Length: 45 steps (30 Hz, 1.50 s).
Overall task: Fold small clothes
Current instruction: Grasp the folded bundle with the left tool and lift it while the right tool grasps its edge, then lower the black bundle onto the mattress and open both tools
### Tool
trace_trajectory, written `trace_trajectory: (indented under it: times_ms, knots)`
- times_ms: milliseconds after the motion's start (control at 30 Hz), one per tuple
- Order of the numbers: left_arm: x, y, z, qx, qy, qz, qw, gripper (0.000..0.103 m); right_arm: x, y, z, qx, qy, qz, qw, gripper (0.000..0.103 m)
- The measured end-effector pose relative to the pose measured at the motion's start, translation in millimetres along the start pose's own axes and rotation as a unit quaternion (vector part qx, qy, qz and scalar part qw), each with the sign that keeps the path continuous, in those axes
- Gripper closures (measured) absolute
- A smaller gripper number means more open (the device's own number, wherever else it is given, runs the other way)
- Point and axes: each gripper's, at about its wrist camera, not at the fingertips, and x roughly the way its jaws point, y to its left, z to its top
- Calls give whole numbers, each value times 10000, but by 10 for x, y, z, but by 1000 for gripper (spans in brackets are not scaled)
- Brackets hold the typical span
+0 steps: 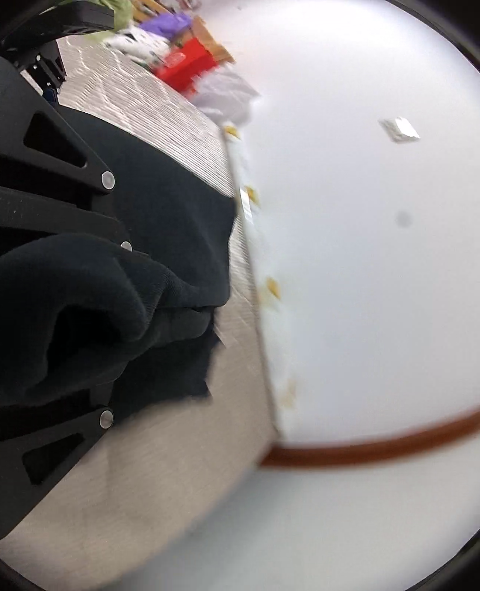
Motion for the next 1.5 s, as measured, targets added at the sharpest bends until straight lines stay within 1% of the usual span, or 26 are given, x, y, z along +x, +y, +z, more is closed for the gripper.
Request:
trace_trajectory:
  times_ms: [67,100,200,233,267,300,333,367,400,433,467,500,567,600,633,667,700,733,767,833,967,1133,1233,1333,1433,1500]
  knots:
    - [25,-109,26,168,-51,32,9998,33,-129,-235,-13,11,-126,-350,9993,92]
    - [40,-169,43,243,-89,31,9997,33,-148,-404,-58,65,-64,-534,9985,92]
    - [85,-309,90,362,-175,97,9991,35,-25,-731,-226,402,367,-531,9971,90]
    - [103,-332,104,352,-186,110,9991,36,56,-802,-312,438,586,-538,9959,88]
    - [125,-335,117,300,-168,120,9993,36,97,-834,-365,420,700,-576,9950,86]
    - [128,-323,116,246,-133,112,9995,37,106,-856,-404,413,755,-650,9942,80]
    - [141,-310,126,182,-103,69,9998,42,74,-875,-425,442,733,-708,9938,69]
    - [171,-314,157,125,-84,-23,9999,48,2,-897,-430,502,633,-773,9937,62]
    - [176,-314,166,86,-71,-102,9999,51,-64,-916,-437,546,545,-868,9932,51]
    - [179,-329,174,75,-82,-145,9998,58,-129,-933,-453,567,478,-996,9923,45]
    - [185,-325,176,85,-108,-184,9997,68,-150,-951,-468,576,488,-1053,9916,43]
    - [171,-320,167,113,-138,-168,9997,69,-143,-962,-487,588,553,-1084,9908,40]
    - [141,-300,152,115,-250,-29,9996,78,-59,-978,-543,629,827,-1117,9883,40]
    - [124,-296,149,111,-311,8,9995,79,-8,-975,-563,672,940,-1151,9866,42]
    - [101,-277,149,79,-366,39,9993,82,10,-978,-562,730,981,-1141,9859,57]
    - [73,-249,152,47,-415,100,9991,83,35,-958,-551,812,1003,-956,9870,70]
    - [43,-212,158,12,-457,136,9989,84,76,-919,-532,861,1034,-757,9880,80]
    - [3,-164,172,-54,-500,176,9986,85,108,-853,-504,858,1024,-769,9880,81]
    - [-31,-77,188,-136,-541,229,9982,85,125,-786,-484,785,1004,-810,9885,82]
    - [-109,83,203,-280,-590,325,9973,86,181,-616,-455,679,980,-708,9903,83]
    - [-273,512,168,-597,-657,619,9941,87,312,-250,-406,676,998,-226,9924,84]
    - [-498,1026,-5,-997,-683,1043,9872,87,498,396,-401,327,1095,318,9929,84]
    - [-550,1179,-143,-1121,-604,1097,9858,87,524,697,-439,86,1151,612,9914,84]
    - [-501,1201,-233,-1100,-495,1059,9870,86,426,802,-489,-123,1090,724,9913,84]
    - [-477,1142,-265,-1030,-464,1095,9876,85,310,710,-576,-153,1104,773,9908,84]
    - [-492,1110,-299,-1017,-427,1107,9877,84,305,628,-659,-103,1220,773,9895,84]
